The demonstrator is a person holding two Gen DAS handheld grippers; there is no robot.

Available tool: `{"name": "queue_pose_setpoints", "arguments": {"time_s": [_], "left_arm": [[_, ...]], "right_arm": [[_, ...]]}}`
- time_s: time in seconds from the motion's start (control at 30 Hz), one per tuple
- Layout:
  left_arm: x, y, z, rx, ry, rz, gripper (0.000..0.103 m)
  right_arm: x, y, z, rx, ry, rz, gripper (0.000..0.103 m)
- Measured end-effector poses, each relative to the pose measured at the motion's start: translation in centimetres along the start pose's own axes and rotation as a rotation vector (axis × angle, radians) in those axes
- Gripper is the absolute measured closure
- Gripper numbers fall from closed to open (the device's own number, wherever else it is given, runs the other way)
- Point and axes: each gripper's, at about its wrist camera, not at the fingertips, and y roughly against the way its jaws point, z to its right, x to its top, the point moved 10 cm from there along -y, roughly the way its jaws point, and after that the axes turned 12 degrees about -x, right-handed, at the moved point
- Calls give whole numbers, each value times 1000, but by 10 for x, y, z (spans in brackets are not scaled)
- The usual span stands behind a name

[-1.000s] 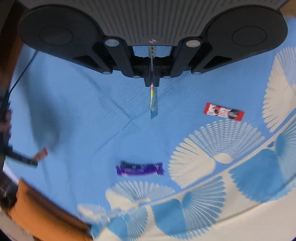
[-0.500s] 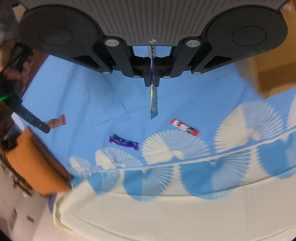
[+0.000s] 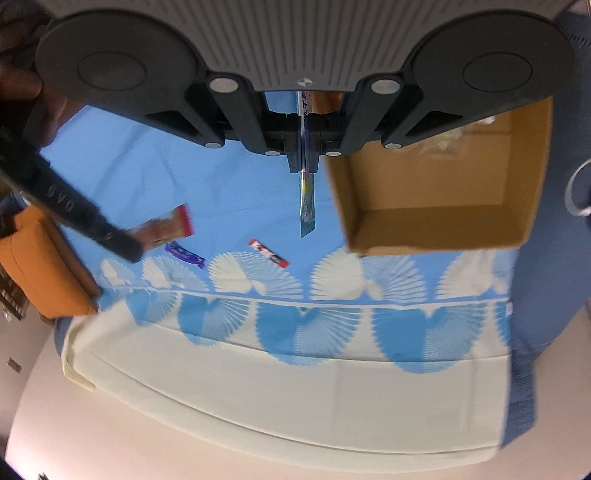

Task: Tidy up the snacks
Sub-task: 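Carry the white-blue stick and red candy over the box with both tools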

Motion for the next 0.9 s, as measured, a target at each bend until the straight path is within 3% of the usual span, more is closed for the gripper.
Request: {"name": "queue_pose_setpoints", "arguments": {"time_s": [0.2, 0.43, 0.9], "left_arm": [[-25, 42, -48, 37, 89, 29, 102], [-45, 56, -100, 104, 162, 34, 102], [-52, 38, -126, 115, 215, 8, 102]], "right_arm": [[-26, 16, -74, 100, 73, -66, 92], [-46, 24, -136, 170, 155, -111, 92], [-85, 10, -180, 224, 239, -214, 92]]}}
